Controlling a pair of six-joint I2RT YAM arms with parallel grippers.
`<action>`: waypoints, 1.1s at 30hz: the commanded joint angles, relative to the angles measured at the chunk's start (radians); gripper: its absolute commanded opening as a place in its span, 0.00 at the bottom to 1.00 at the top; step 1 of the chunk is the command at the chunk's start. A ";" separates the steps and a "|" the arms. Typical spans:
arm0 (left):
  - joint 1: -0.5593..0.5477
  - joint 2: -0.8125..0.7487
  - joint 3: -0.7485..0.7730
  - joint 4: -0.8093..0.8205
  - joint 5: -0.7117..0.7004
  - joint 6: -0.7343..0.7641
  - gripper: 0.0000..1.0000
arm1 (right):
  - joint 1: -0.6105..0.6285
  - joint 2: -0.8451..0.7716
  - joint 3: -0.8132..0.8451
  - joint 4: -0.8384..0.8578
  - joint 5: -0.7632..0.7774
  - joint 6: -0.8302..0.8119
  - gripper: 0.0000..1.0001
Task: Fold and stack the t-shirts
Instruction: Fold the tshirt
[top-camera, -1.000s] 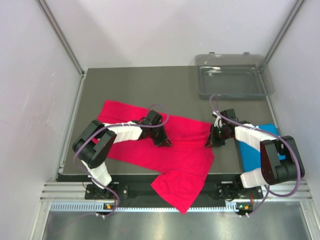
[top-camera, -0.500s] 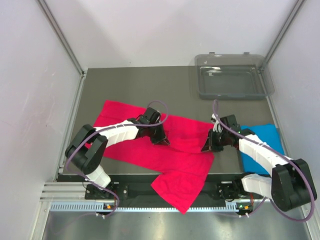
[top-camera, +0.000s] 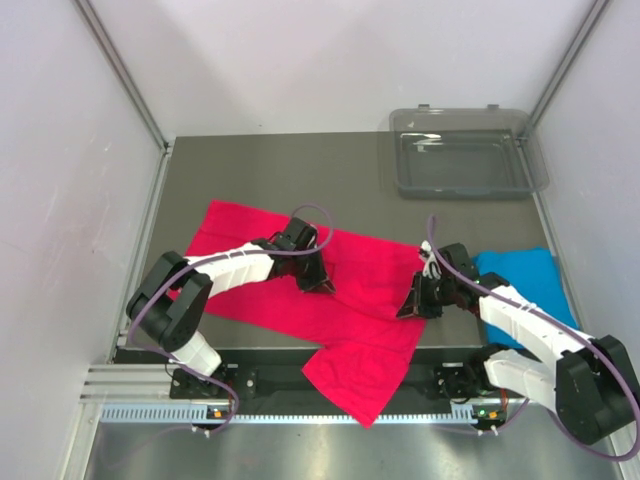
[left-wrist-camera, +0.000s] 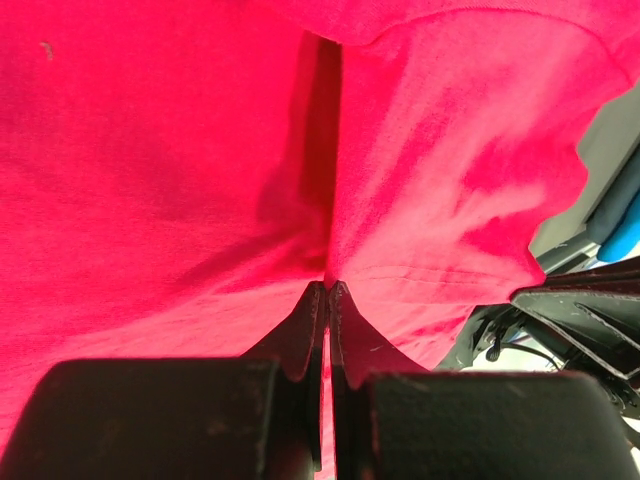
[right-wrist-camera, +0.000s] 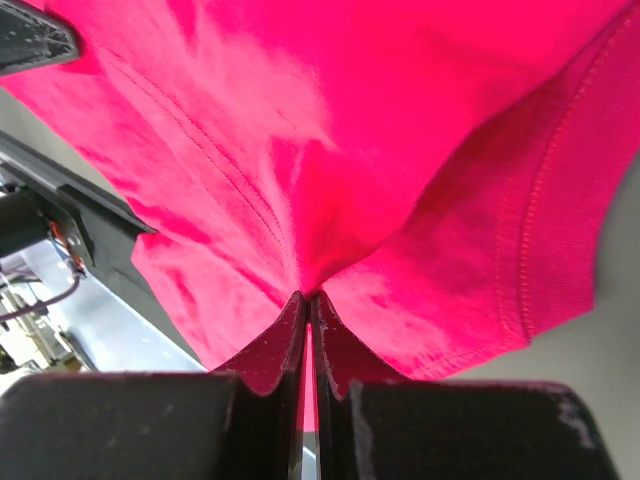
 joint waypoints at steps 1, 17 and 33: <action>0.009 -0.030 -0.009 0.004 0.007 0.018 0.00 | 0.030 -0.018 -0.002 0.043 -0.005 0.050 0.00; 0.028 -0.033 0.013 -0.063 -0.002 0.059 0.18 | 0.040 -0.058 0.028 -0.055 0.051 0.072 0.30; 0.624 -0.136 0.167 -0.214 0.070 0.417 0.43 | -0.328 0.267 0.340 0.006 0.159 -0.107 0.61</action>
